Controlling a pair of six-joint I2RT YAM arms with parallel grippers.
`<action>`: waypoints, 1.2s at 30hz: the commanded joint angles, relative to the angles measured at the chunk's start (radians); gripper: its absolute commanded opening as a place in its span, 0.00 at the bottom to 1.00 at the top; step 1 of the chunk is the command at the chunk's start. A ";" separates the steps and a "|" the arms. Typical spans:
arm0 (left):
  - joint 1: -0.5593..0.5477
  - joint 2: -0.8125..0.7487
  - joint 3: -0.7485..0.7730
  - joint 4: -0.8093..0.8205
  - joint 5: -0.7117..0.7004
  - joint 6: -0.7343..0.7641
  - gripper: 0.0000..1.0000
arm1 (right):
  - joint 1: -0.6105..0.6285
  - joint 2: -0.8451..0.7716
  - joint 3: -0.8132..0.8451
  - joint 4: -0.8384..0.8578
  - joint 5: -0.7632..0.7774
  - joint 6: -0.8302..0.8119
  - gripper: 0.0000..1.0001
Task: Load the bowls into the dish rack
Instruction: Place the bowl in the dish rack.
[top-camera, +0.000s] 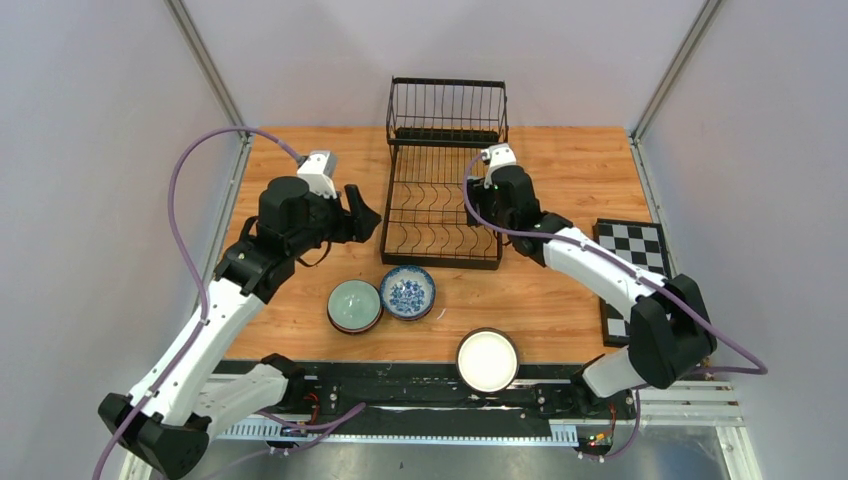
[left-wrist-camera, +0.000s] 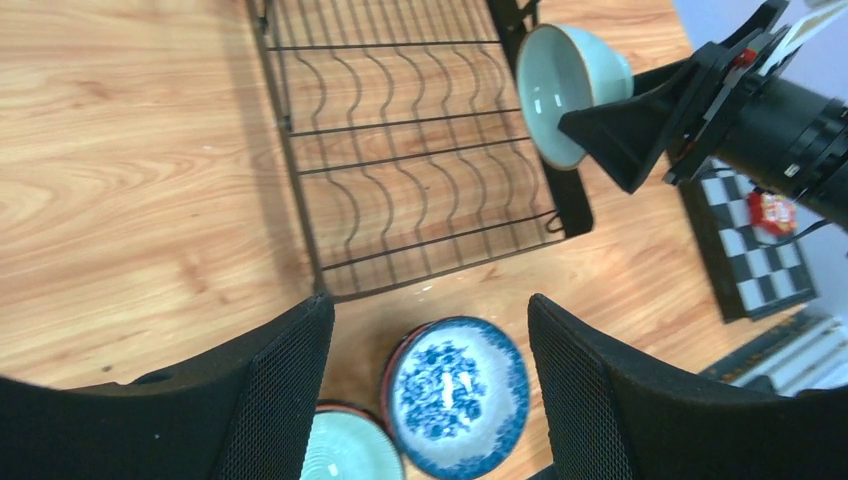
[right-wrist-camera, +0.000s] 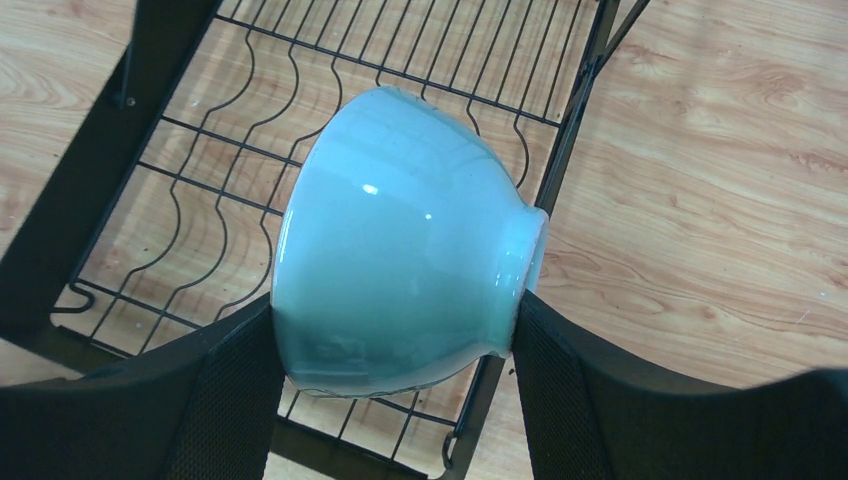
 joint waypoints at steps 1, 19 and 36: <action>0.005 -0.055 -0.004 -0.100 -0.094 0.114 0.73 | 0.018 0.039 0.072 0.058 0.065 -0.046 0.02; 0.005 -0.144 -0.093 -0.109 -0.128 0.179 0.73 | 0.023 0.236 0.188 0.085 0.171 -0.117 0.02; 0.004 -0.169 -0.104 -0.113 -0.115 0.179 0.72 | 0.020 0.376 0.256 0.140 0.210 -0.137 0.02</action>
